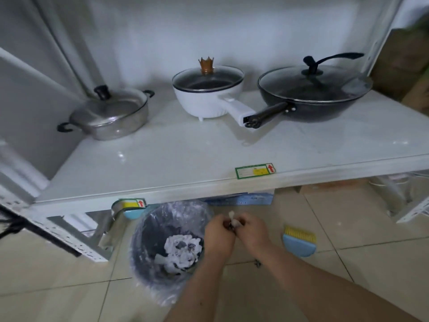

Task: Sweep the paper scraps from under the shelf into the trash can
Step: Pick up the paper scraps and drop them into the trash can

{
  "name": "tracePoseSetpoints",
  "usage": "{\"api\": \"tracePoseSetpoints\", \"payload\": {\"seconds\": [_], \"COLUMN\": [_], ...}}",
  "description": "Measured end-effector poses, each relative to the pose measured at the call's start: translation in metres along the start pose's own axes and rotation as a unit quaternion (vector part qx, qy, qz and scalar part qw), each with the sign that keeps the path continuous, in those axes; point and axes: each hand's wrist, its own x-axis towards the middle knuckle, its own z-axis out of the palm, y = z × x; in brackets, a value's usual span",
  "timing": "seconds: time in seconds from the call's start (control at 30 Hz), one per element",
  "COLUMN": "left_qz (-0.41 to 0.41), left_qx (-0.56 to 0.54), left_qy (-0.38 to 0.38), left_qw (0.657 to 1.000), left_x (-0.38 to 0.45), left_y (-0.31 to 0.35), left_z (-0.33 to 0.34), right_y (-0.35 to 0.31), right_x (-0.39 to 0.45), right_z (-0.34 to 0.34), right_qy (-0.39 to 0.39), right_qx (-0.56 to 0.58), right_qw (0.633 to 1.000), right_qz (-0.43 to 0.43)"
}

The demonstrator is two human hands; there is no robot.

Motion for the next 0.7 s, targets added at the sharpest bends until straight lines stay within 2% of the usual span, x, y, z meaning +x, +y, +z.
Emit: {"api": "tracePoseSetpoints", "payload": {"seconds": [0.27, 0.5, 0.7], "left_qz": [-0.048, -0.093, -0.112], "left_qx": [0.005, -0.003, 0.009], "left_qy": [0.066, 0.069, 0.054], "left_qw": [0.997, 0.993, 0.992], "left_x": [-0.014, -0.011, -0.009], "left_y": [-0.050, -0.075, -0.073], "left_z": [-0.084, -0.095, -0.081], "right_y": [-0.060, -0.074, -0.070], "right_x": [-0.025, -0.027, -0.031], "right_z": [0.070, 0.094, 0.076], "right_qy": [-0.072, -0.129, -0.096], "right_qx": [0.032, -0.049, -0.057], "right_qw": [0.995, 0.989, 0.991], "right_qz": [-0.053, -0.060, -0.067]}}
